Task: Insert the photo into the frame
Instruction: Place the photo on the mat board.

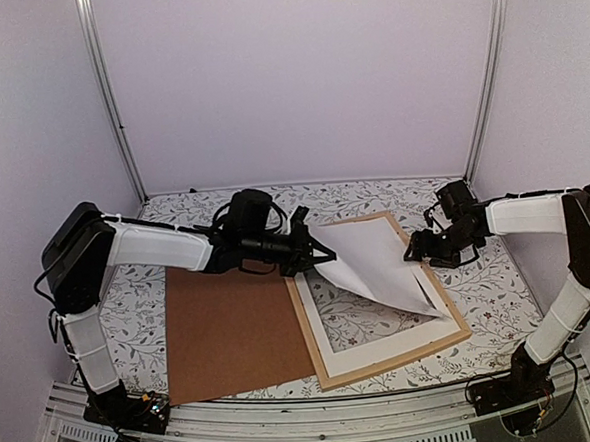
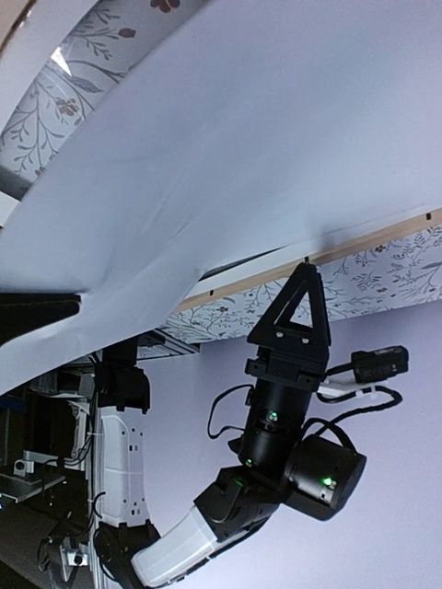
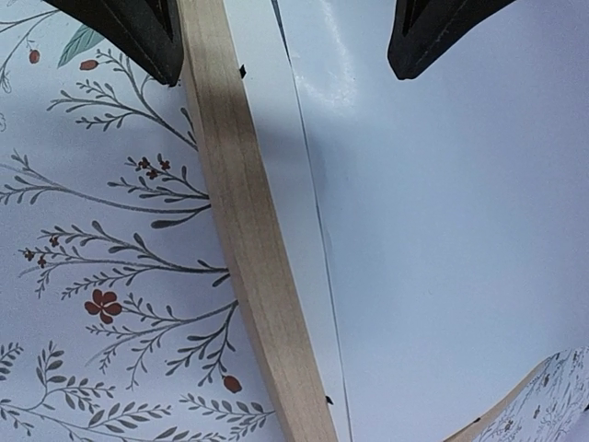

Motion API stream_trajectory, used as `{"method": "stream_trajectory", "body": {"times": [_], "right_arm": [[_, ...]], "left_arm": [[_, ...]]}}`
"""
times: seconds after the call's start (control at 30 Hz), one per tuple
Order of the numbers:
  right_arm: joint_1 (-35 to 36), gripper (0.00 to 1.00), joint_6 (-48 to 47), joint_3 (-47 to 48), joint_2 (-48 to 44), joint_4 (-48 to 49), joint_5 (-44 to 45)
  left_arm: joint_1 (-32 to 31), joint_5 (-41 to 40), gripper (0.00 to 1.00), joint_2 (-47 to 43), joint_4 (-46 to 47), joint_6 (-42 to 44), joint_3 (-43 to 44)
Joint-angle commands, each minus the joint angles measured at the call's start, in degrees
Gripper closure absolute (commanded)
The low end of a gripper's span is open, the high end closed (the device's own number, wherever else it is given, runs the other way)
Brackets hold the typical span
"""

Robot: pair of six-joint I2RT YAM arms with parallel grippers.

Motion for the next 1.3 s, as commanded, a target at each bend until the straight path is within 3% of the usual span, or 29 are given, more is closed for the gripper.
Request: {"method": "stream_trajectory", "body": {"times": [0.0,0.27,0.7,1.27], "right_arm": [[-0.4,0.20,-2.2,1.6,-0.6,-1.9,3.0],[-0.4,0.25,-4.2,1.1,1.1,-2.7,4.9],[-2.4,0.57,-5.6,0.3,4.2,-0.6,4.3],[-6.2,0.83,-1.8,-7.1,-0.7,1.8,3.1]], "left_arm": [[0.0,-3.3,1.00,-3.8,-3.3,4.9,2.6],[1.0,-2.9,1.00,-5.2,-5.4,7.5,3.5],[1.8,-3.5,1.00,-5.9,-8.6,10.7,5.3],[1.2,-1.0,1.00,-1.5,-6.1,17.1,9.9]]}}
